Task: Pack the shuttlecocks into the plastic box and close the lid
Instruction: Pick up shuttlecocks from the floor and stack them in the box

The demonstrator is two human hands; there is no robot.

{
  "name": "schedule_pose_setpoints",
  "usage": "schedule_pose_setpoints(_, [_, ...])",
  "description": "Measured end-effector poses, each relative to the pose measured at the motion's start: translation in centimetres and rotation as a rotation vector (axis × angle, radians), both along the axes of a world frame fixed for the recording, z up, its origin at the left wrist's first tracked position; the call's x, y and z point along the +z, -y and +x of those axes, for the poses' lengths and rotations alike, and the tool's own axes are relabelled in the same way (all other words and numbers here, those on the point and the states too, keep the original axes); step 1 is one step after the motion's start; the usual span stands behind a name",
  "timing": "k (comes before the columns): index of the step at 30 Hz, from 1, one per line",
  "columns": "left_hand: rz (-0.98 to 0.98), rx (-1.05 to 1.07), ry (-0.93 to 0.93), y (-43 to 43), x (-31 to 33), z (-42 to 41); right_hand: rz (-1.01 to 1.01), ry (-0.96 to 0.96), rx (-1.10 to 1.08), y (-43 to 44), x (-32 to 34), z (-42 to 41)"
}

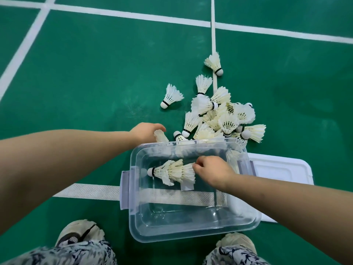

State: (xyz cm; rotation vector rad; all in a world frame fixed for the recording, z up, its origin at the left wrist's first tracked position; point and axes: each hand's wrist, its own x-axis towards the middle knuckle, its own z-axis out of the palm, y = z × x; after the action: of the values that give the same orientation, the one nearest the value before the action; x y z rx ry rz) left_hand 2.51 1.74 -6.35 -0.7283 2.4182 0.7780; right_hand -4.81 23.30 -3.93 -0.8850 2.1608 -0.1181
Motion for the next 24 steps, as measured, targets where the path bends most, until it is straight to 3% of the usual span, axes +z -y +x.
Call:
schedule_pose_setpoints(16, [-0.11,0.199,-0.176,2.8,2.5,1.1,-0.1,-0.079,-0.005,-0.4,2.2,-0.4])
schedule_pose_setpoints(24, [-0.117,0.311,-0.363,3.7,9.5,0.1,-0.312,-0.245,0.245,0.6,8.4,-0.3])
